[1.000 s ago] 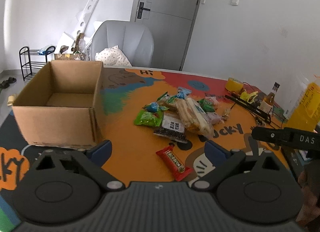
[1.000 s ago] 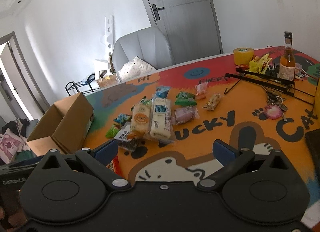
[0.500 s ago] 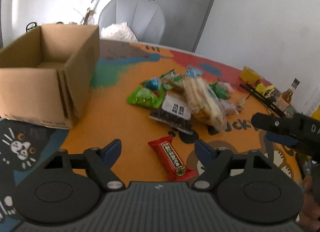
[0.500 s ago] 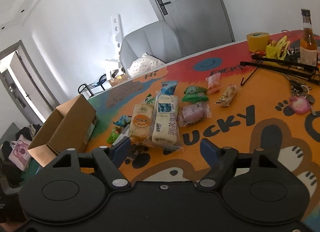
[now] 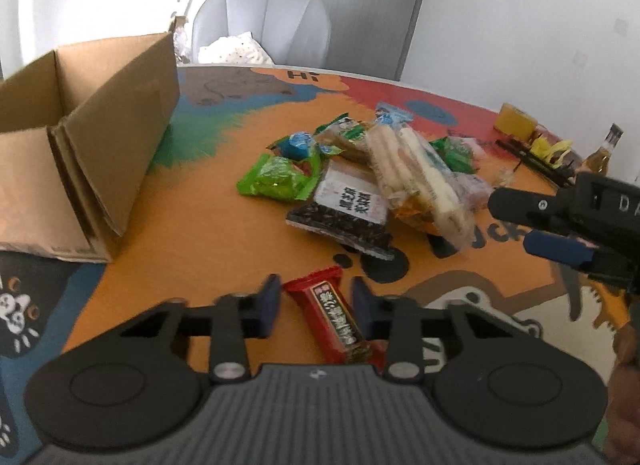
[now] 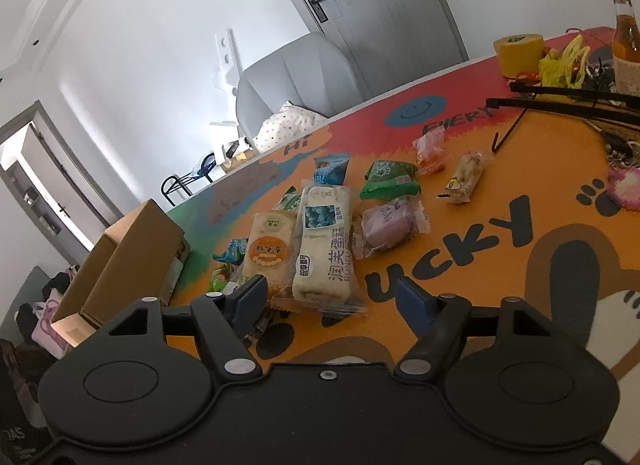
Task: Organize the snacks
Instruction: 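Grasp the red chocolate bar with the left gripper while the right gripper grasps the white Runfu cake pack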
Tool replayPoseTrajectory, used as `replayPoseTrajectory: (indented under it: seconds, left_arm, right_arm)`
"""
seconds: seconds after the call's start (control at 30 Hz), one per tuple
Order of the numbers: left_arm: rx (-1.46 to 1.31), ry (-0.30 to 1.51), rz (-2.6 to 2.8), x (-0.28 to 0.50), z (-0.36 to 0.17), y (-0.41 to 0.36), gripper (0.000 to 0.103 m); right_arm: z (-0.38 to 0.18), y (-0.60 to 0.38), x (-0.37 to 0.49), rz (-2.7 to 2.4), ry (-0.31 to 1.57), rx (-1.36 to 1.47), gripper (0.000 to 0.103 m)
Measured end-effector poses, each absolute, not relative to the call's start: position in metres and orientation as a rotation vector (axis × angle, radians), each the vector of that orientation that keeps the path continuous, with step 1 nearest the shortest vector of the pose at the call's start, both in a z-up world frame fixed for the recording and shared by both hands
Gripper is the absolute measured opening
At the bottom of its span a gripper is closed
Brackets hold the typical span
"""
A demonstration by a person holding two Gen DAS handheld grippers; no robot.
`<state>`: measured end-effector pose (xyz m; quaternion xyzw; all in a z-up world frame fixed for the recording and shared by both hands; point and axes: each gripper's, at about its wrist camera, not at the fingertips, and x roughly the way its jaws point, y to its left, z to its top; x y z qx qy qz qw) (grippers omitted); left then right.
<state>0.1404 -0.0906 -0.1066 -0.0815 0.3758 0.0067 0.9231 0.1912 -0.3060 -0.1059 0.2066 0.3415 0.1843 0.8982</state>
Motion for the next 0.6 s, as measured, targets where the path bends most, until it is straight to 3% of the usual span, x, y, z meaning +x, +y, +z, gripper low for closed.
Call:
replayPoseTrajectory:
  seconds: [0.43, 0.6]
  left_arm:
    - [-0.222, 0.757, 0.035, 0.155, -0.104, -0.061, 0.028]
    - [-0.226, 0.757, 0.035, 0.162, -0.104, -0.056, 0.028]
  right_arm:
    - [-0.115, -0.289, 0.215, 0.368, 0.734, 0.434, 0.068]
    - [-0.118, -0.285, 0.223, 0.375, 0.755, 0.443, 0.057]
